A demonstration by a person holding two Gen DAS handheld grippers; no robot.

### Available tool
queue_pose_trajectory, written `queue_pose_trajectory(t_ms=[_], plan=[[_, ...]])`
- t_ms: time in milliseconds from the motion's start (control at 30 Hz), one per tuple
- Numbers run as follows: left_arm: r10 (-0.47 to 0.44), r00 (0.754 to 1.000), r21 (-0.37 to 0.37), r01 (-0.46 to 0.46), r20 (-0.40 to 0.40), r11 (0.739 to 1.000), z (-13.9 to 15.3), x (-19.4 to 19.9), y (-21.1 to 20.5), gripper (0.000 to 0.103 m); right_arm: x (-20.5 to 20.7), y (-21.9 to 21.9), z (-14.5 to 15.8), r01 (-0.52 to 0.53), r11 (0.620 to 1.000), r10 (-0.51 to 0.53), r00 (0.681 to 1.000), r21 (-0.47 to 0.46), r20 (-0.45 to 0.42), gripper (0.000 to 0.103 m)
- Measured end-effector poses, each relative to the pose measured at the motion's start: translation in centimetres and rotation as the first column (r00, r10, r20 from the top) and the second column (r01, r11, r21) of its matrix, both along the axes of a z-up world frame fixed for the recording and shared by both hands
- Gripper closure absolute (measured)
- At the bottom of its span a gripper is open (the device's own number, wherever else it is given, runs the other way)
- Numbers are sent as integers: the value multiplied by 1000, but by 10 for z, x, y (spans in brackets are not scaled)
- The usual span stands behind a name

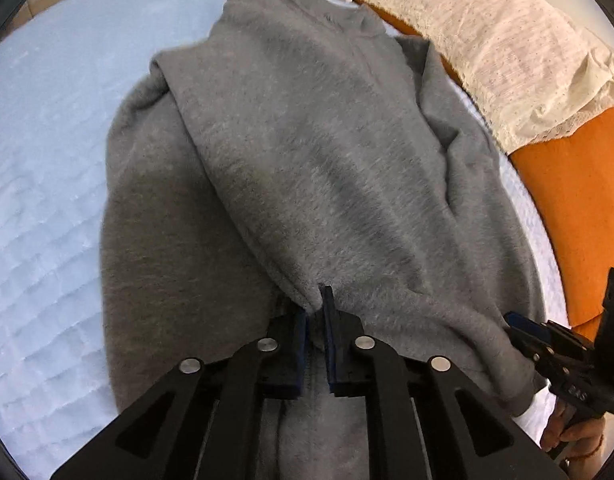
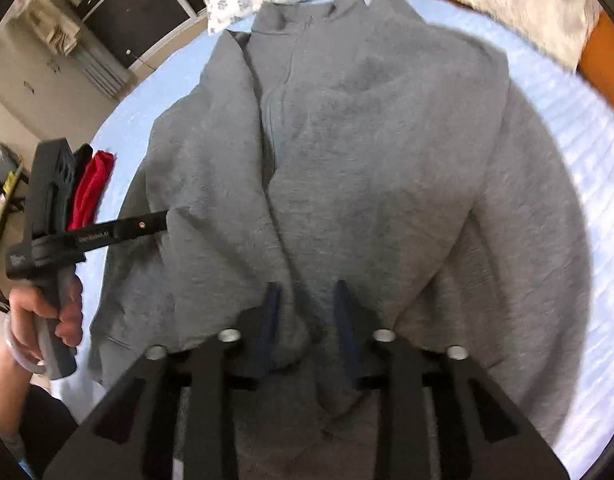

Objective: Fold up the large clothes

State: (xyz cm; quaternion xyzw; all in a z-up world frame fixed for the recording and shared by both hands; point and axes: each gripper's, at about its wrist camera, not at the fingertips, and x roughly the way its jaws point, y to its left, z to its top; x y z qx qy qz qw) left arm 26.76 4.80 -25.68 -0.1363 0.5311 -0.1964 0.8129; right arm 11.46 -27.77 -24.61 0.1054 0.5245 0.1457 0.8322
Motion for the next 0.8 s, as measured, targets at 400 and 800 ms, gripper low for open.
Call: queue_pose_trajectory(t_ms=[400,800], plan=[[-170,983,174,155,74,972,40,-101,-16,59,-59,11,17,-110,994,110,994,-16,-4,48],[-76,997,173,70,28,982,29,-137,4,56,-62,5,-7,-50,994,66,982,93,-174,74]])
